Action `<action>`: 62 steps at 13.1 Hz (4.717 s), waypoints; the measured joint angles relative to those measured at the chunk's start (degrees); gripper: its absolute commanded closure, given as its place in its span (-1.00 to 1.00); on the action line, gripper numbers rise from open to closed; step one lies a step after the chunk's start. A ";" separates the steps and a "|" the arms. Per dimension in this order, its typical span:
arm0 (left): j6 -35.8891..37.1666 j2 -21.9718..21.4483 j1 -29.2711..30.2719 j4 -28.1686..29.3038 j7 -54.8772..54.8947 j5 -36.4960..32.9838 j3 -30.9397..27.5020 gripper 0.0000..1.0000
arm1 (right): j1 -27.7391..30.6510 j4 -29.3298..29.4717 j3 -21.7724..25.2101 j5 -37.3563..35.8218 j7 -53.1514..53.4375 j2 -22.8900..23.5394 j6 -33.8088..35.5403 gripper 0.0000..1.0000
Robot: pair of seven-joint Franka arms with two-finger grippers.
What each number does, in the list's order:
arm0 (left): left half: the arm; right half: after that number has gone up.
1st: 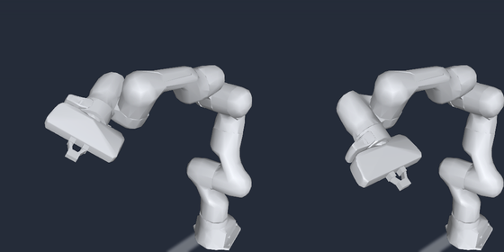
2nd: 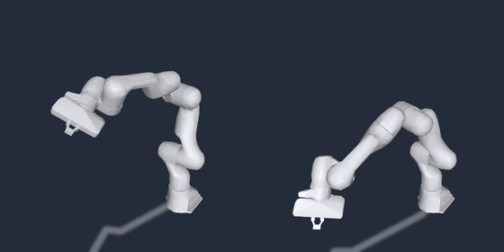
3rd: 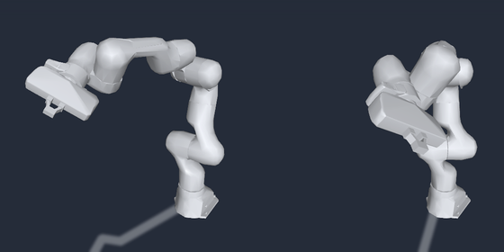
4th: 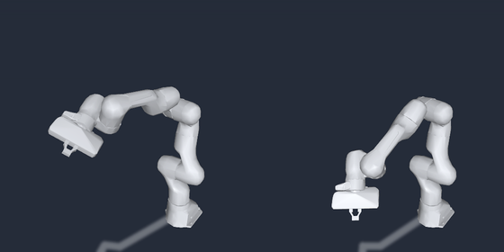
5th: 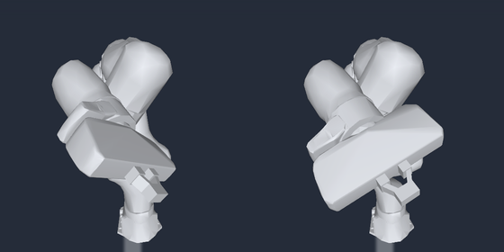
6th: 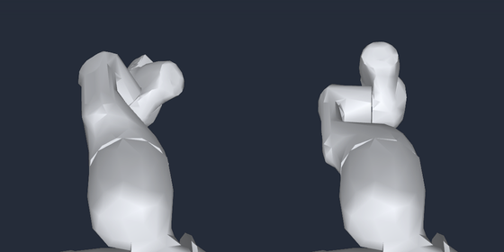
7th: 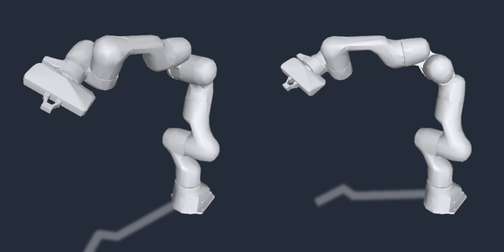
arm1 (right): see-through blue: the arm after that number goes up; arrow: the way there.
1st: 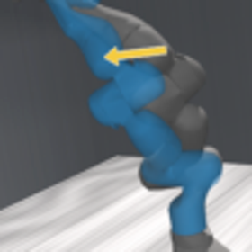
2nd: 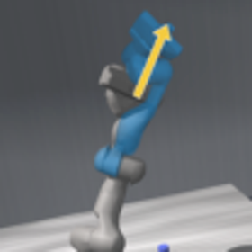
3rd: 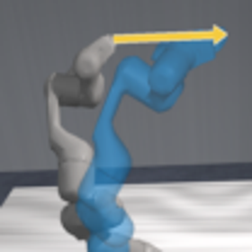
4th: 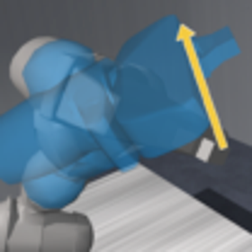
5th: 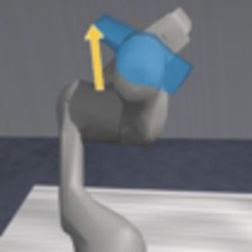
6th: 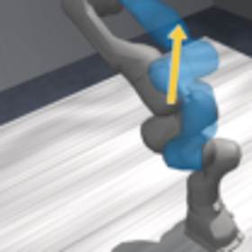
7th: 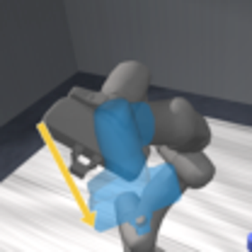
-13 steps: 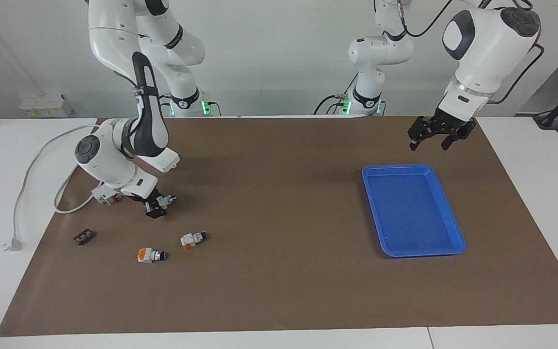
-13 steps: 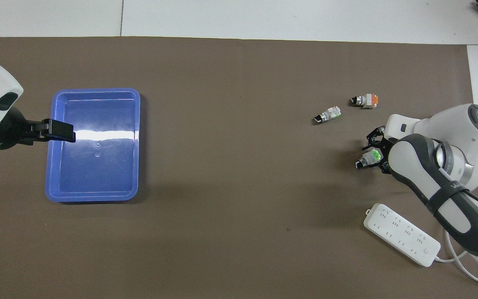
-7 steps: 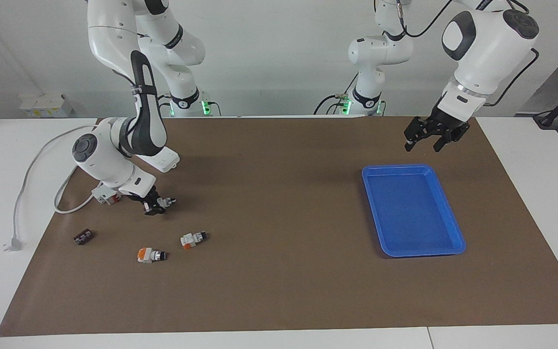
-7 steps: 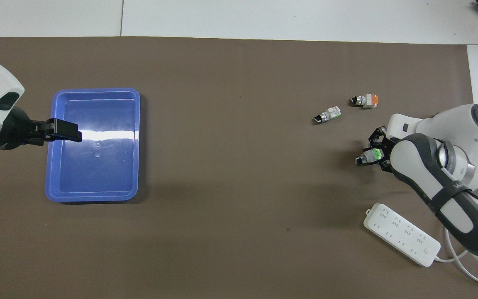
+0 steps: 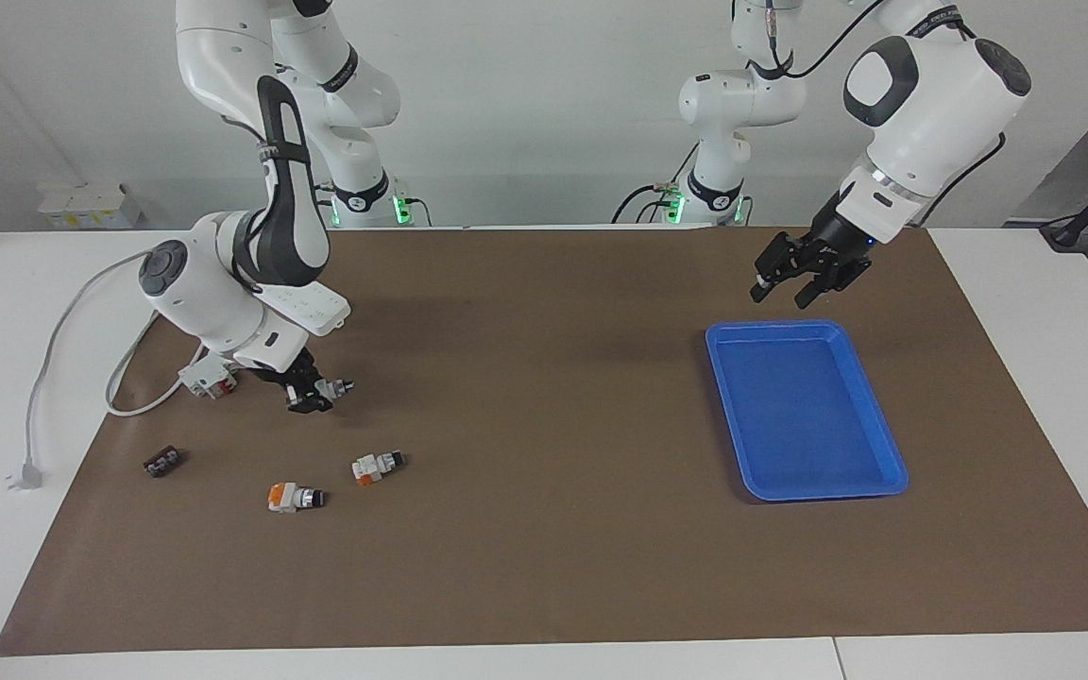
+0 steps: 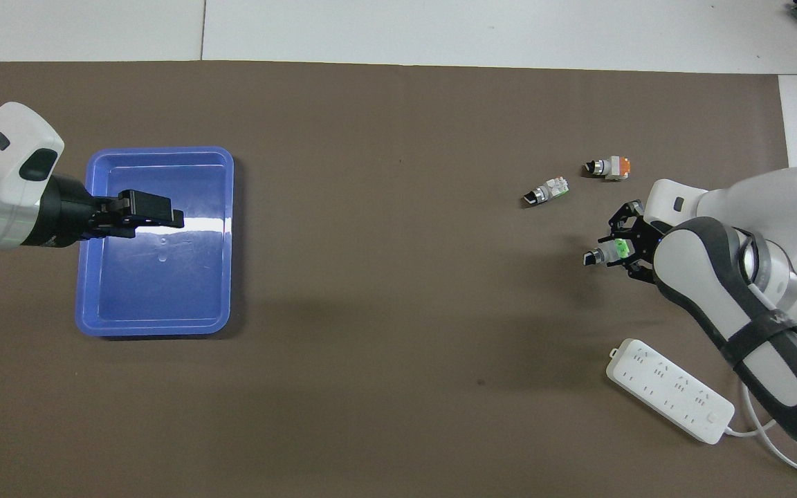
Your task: Turn and place switch with both arms
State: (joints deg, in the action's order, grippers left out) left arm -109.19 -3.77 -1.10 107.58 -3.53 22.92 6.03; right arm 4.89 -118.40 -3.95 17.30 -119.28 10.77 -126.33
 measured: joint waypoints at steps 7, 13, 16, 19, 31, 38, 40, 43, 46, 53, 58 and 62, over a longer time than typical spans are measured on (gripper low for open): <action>-9.95 0.70 -7.51 2.48 -12.45 9.26 0.18 -0.32 | -9.86 3.66 -0.41 8.52 11.37 -3.10 3.15 1.00; -21.77 3.57 -16.46 4.00 -17.09 11.24 0.30 -0.21 | -17.25 6.35 -0.65 15.42 20.48 -7.87 0.99 1.00; -24.86 4.03 -19.67 3.96 -16.68 11.76 0.39 -0.11 | -19.93 6.29 -0.71 21.79 20.91 -9.24 -1.60 1.00; -25.25 4.01 -20.56 3.23 -10.39 16.90 0.44 0.03 | -23.18 6.15 -0.78 23.90 23.30 -9.24 -4.50 1.00; -21.39 0.76 -21.83 3.38 5.96 25.18 0.32 0.36 | -24.58 6.03 -0.80 27.39 24.51 -9.23 -5.42 1.00; -23.05 0.42 -21.10 5.03 19.12 27.04 -0.36 0.37 | -24.78 6.03 -0.96 27.42 26.38 -9.23 -5.42 1.00; -24.94 0.26 -21.19 6.57 21.24 27.05 0.03 0.36 | -24.78 6.03 -0.96 27.42 26.41 -9.23 -5.43 1.00; -25.13 -0.09 -21.30 7.67 23.60 27.10 0.25 0.34 | -24.78 6.03 -0.96 27.42 26.42 -9.24 -5.43 1.00; -25.14 -0.31 -22.17 7.72 27.52 29.97 0.36 0.34 | -24.78 6.03 -0.96 27.42 26.43 -9.24 -5.43 1.00; -25.22 -0.80 -22.67 8.21 42.25 32.11 0.29 0.36 | -24.78 6.03 -0.96 27.42 26.47 -9.23 -5.43 1.00; -24.60 -0.82 -22.72 8.42 46.30 32.12 0.44 0.36 | -24.78 6.03 -0.96 27.42 26.51 -9.23 -5.43 1.00; -24.26 -0.76 -22.72 9.17 48.73 32.12 0.43 0.36 | -24.78 6.03 -0.96 27.42 26.54 -9.24 -5.43 1.00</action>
State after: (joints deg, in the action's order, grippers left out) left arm -133.45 -4.53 -23.82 116.75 45.20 55.03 6.46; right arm -19.89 -112.37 -4.91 44.72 -92.74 1.54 -131.76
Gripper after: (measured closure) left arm 0.678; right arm 0.586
